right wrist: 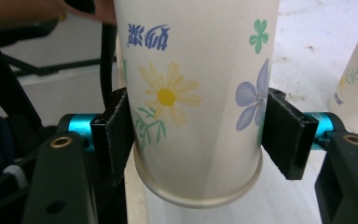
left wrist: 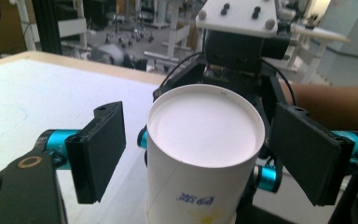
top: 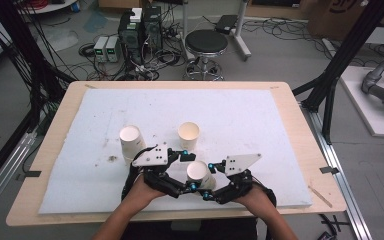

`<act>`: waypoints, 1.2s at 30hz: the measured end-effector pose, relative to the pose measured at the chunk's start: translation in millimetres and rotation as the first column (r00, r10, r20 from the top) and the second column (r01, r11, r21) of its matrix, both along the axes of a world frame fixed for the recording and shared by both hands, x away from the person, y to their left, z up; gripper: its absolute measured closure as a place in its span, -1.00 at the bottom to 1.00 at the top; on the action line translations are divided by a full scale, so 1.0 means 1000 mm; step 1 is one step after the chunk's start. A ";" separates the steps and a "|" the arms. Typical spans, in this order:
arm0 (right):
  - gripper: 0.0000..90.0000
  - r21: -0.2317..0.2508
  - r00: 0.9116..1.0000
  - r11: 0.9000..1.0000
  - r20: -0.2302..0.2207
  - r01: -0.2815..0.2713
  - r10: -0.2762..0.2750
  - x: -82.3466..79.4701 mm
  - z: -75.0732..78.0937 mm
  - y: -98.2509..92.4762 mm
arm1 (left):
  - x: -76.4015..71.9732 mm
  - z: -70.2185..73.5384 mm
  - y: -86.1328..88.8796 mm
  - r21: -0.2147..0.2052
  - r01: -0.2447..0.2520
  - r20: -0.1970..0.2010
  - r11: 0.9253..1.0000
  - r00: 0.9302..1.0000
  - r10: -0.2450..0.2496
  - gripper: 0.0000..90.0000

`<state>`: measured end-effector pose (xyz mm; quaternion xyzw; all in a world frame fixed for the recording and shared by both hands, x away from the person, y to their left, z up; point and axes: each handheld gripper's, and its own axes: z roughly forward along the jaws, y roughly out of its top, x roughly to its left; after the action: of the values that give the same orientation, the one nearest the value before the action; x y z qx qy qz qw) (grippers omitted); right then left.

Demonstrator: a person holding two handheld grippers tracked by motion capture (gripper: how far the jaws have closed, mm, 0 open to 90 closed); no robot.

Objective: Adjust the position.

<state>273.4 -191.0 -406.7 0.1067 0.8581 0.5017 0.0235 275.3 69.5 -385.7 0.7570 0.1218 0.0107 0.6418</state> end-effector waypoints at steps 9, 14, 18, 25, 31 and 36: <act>-0.26 -0.149 0.999 0.988 0.029 -0.037 0.041 0.004 0.007 0.007 | 0.001 0.006 0.005 0.134 0.032 -0.007 0.990 0.999 -0.031 -0.60; -0.26 -0.232 0.997 0.971 0.040 -0.059 0.070 0.005 0.013 0.013 | 0.002 0.009 0.002 0.199 0.054 -0.002 0.979 0.999 -0.054 -0.60; -0.26 -0.293 0.995 0.954 0.048 -0.071 0.088 0.005 0.018 0.018 | 0.003 0.012 -0.001 0.231 0.068 -0.003 0.971 0.998 -0.069 -0.59; -0.26 -0.378 0.992 0.922 0.048 -0.089 0.115 0.005 0.026 0.026 | 0.004 0.011 -0.004 0.267 0.078 -0.017 0.960 0.997 -0.077 -0.54; -0.26 -0.444 0.991 0.892 0.051 -0.092 0.127 0.005 0.030 0.030 | 0.005 0.010 -0.006 0.311 0.087 -0.019 0.946 0.996 -0.086 -0.49; -0.26 -0.480 0.989 0.871 0.046 -0.099 0.138 0.005 0.031 0.033 | 0.005 0.008 -0.008 0.337 0.097 -0.031 0.937 0.995 -0.092 -0.44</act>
<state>278.3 -158.1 -375.5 0.0249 0.9584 0.2796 0.0520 280.3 61.2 -377.5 0.8609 0.0866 -0.0050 0.5013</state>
